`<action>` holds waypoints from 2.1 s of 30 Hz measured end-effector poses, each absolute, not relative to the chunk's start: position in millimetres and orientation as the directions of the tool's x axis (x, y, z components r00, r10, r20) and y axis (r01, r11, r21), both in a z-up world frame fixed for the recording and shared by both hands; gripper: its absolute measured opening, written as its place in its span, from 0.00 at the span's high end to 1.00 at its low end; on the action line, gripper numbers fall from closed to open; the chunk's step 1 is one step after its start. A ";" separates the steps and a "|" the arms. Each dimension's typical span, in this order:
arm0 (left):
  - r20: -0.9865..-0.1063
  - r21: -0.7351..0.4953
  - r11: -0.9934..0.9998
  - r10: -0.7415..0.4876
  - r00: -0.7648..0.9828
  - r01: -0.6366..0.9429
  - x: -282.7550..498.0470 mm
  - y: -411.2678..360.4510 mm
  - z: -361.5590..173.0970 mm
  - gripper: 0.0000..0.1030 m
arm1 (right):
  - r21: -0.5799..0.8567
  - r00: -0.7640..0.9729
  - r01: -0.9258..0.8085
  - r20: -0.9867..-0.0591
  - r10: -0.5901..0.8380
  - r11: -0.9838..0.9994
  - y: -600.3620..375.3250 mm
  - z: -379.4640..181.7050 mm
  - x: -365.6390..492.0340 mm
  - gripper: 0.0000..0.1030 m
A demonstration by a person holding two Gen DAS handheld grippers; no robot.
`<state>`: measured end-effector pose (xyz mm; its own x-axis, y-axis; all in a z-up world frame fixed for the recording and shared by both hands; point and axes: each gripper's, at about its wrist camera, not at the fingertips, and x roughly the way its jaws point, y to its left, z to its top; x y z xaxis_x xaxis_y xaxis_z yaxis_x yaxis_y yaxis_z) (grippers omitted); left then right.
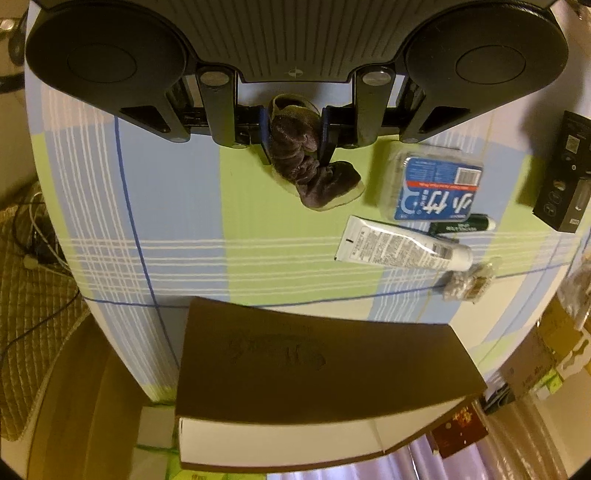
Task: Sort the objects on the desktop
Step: 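Carry the shaver box and scrunchie over the brown box with both tools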
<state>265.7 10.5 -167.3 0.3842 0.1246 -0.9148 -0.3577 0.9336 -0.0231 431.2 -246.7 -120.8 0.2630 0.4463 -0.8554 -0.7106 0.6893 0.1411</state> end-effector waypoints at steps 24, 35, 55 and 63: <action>-0.797 -0.104 0.957 0.082 0.599 -0.269 328.6 5.0 -79.0 0.26 | 0.187 0.275 -0.745 -0.788 0.550 0.640 -232.4 -58.5 451.0 0.78; -0.734 -0.105 0.976 0.054 0.677 -0.192 416.6 4.7 -37.8 0.26 | 0.176 0.324 -0.755 -0.737 0.592 0.632 -203.4 -28.3 497.3 0.78; -0.800 0.081 0.992 0.124 0.587 -0.099 608.2 -5.9 -81.8 0.26 | 0.078 0.421 -0.720 -0.741 0.523 0.690 -125.4 -34.6 621.4 0.78; -0.817 0.162 0.984 0.173 0.551 -0.068 647.2 -12.1 -118.0 0.26 | 0.067 0.415 -0.709 -0.766 0.492 0.702 -115.1 -53.6 645.2 0.78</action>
<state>647.2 -12.1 -118.0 0.5508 0.1725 -0.8166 -0.0683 0.9844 0.1619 645.2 -115.1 -53.6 0.4146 0.4920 -0.7655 -0.7095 0.7016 0.0667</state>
